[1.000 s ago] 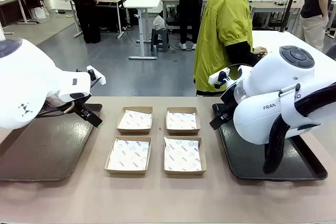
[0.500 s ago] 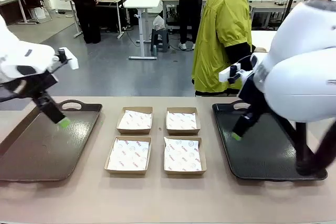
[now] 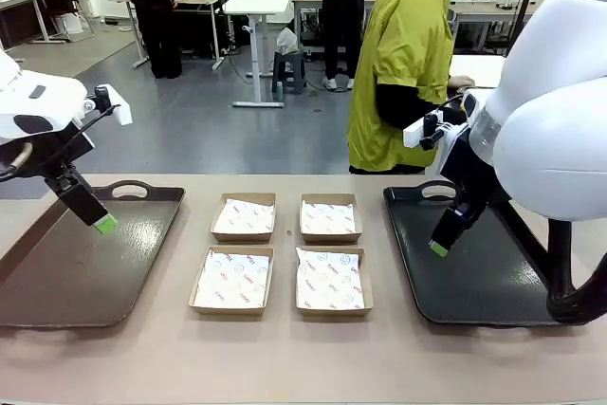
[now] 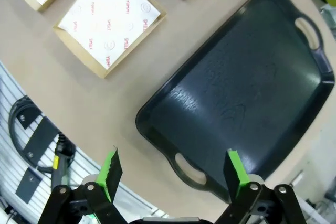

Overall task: Individually package the donuts and arrange them on the tray.
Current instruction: Pick up one Paper togo box.

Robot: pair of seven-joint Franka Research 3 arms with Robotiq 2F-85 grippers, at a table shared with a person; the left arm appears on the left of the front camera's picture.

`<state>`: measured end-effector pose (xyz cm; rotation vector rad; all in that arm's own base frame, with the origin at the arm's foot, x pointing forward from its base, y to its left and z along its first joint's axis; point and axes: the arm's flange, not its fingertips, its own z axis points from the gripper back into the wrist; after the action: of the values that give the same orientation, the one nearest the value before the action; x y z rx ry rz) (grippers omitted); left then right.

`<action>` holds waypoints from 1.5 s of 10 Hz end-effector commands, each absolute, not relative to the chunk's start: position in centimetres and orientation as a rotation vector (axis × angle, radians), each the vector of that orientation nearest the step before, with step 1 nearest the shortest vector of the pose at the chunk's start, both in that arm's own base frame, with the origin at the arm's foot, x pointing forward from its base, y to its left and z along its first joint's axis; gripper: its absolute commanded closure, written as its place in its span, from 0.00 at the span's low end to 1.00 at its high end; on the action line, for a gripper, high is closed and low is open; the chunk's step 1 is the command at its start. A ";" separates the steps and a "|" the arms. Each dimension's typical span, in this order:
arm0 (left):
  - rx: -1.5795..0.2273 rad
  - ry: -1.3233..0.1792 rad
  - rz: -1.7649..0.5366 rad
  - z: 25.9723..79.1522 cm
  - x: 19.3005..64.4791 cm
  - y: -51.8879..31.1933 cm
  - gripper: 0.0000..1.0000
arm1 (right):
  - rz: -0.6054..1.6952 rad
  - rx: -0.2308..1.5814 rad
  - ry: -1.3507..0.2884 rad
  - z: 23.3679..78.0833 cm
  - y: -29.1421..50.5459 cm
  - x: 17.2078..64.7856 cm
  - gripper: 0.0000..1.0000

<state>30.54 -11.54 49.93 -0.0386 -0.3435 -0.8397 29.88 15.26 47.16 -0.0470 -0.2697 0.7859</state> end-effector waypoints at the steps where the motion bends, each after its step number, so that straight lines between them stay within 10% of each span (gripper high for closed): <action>1: -0.517 -0.391 -0.736 51.0 31.3 -10.1 0.00 | 0.692 0.389 -0.278 47.8 13.7 29.9 0.00; 4: -1.438 -0.478 -0.326 51.8 33.7 -3.5 0.00 | 0.372 1.149 -0.374 46.5 5.7 32.0 0.00; 6: -1.604 -0.456 -0.120 50.0 34.8 0.8 0.00 | 0.247 1.317 -0.374 44.2 1.4 33.0 0.00; 15: -1.356 -0.411 0.191 45.9 33.5 15.4 0.00 | 0.085 1.210 -0.391 42.1 -10.3 30.0 0.00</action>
<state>34.12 15.32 45.07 -1.4113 -0.4264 0.1854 30.68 -10.69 41.42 1.2269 -0.3972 0.0685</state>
